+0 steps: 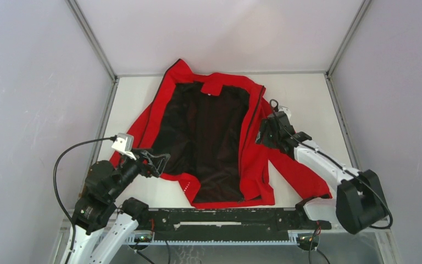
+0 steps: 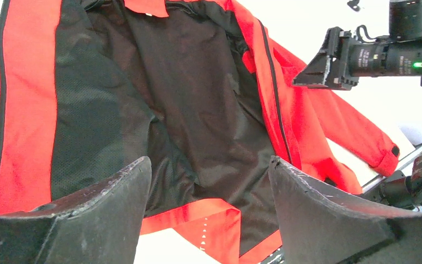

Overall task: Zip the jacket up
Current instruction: Flatten out the jacket at the center of the board.

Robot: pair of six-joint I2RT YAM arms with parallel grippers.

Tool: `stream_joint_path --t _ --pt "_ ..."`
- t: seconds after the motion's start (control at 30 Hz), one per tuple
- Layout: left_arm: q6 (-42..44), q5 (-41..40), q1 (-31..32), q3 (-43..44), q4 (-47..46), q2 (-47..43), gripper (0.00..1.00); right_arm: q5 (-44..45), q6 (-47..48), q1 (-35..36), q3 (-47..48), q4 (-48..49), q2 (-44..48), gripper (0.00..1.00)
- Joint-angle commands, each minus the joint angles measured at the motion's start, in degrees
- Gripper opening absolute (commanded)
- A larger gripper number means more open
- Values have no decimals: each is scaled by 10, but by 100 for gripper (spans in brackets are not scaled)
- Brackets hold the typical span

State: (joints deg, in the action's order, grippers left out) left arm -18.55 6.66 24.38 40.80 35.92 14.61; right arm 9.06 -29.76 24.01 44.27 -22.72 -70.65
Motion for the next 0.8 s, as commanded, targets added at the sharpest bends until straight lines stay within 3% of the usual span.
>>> stream_joint_path --t 0.0,0.17,0.37,0.57,0.77 --pt "-4 7 3 -9 -21 9 82 -24 -5 -19 16 91 -49 70" --pt "-4 6 3 -10 -21 10 82 -49 2 -60 41 119 -127 66" --pt "-4 6 3 -9 -21 12 82 -78 12 -99 105 131 -238 52" --pt "-4 5 3 -10 -21 15 82 -107 6 -159 202 111 -330 0" --pt "-5 4 3 -9 -21 27 82 -91 0 -220 302 80 -370 0"
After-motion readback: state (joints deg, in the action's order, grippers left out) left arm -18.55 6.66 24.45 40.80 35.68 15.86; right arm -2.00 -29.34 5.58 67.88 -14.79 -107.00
